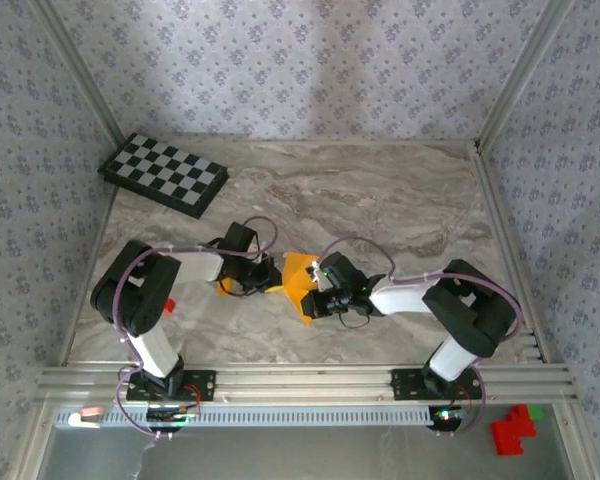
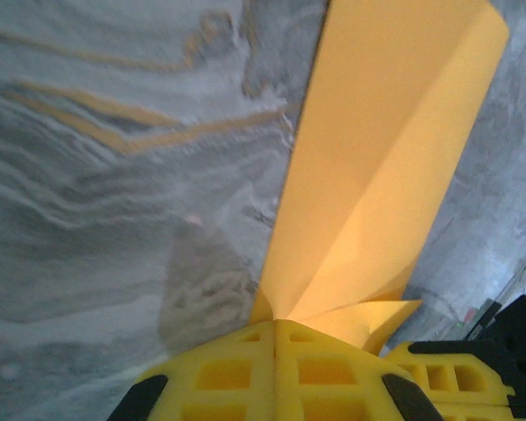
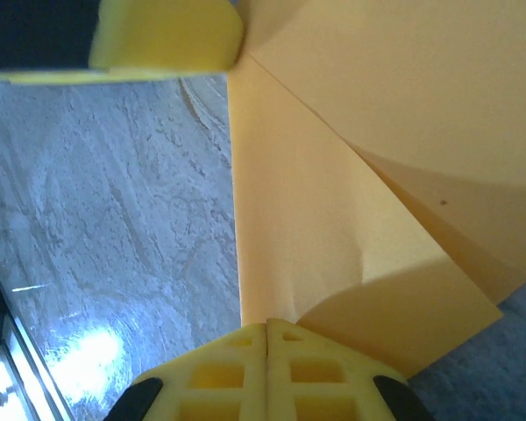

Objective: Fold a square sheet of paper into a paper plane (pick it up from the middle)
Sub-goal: Third fold the triangle at the center of the table.

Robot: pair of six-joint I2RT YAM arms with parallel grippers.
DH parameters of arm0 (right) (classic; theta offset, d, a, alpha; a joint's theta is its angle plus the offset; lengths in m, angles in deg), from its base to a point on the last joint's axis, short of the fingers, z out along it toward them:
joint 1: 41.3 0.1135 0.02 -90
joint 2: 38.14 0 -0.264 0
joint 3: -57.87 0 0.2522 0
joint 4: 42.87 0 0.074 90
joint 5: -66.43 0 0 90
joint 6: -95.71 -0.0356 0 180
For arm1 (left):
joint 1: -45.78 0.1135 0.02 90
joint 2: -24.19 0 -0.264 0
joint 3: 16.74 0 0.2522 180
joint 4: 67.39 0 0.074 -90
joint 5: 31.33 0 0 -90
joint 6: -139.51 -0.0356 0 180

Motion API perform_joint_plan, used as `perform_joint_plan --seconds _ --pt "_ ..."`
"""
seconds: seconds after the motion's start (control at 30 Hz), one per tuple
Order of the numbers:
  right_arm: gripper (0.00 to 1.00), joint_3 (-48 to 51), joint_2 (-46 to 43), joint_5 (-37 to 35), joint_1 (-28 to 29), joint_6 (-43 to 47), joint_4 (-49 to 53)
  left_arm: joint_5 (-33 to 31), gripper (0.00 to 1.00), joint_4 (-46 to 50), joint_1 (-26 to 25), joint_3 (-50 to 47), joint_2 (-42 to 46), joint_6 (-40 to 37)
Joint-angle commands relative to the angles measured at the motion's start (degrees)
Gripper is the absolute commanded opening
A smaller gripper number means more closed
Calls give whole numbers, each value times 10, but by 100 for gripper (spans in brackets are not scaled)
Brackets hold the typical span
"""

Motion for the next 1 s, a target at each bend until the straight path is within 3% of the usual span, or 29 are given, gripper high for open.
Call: perform_joint_plan --seconds 0.0,0.23,0.47,0.6,0.73,0.97 --pt "0 41 16 -38 -3 16 152 -52 0 32 22 13 -6 -28" --pt "3 22 5 -19 -4 30 147 -41 7 30 30 1 49 -24" --pt "16 -4 -87 3 -22 45 167 -62 20 58 3 -33 141 -25" --pt "25 -37 -150 -84 4 72 218 -90 24 66 -1 -54 179 -24" --pt "28 -97 -143 -193 41 81 286 -97 26 77 -2 -59 202 -35" --pt "27 -118 -79 -199 46 58 267 -98 30 67 -45 -67 201 -35"
